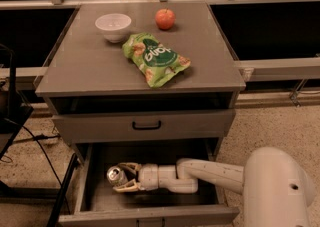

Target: Place 7up can into middle drawer

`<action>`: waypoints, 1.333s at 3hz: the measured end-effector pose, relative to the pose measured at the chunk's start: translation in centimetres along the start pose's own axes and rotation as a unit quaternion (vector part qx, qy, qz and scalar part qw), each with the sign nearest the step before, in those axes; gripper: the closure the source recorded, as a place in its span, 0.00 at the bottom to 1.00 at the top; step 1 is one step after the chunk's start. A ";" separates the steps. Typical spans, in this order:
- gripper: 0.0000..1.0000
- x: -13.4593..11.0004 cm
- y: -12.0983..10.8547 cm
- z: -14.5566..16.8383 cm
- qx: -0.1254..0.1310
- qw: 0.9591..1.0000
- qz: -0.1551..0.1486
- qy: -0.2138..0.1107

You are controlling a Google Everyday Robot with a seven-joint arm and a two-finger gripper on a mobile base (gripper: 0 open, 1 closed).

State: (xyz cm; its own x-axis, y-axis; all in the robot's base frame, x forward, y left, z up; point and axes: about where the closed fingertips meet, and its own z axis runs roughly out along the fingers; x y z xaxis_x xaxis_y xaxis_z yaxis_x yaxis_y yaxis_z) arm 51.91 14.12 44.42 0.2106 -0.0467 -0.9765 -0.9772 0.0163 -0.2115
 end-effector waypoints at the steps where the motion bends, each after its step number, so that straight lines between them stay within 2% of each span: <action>1: 1.00 0.4 0.1 0.1 0.002 1.000 0.007 -0.003; 3: 1.00 1.8 1.0 0.2 0.004 1.000 0.028 -0.004; 4: 1.00 3.6 2.0 0.3 -0.002 0.999 0.046 -0.008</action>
Offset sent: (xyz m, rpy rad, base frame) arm -0.0042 -0.0035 -0.0238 0.0122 0.0688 -0.0198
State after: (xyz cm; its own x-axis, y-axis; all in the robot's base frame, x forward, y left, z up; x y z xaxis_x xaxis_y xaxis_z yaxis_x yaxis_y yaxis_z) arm 50.69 14.27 40.44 0.1206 -0.0302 -0.9922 -0.9925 0.0164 -0.1212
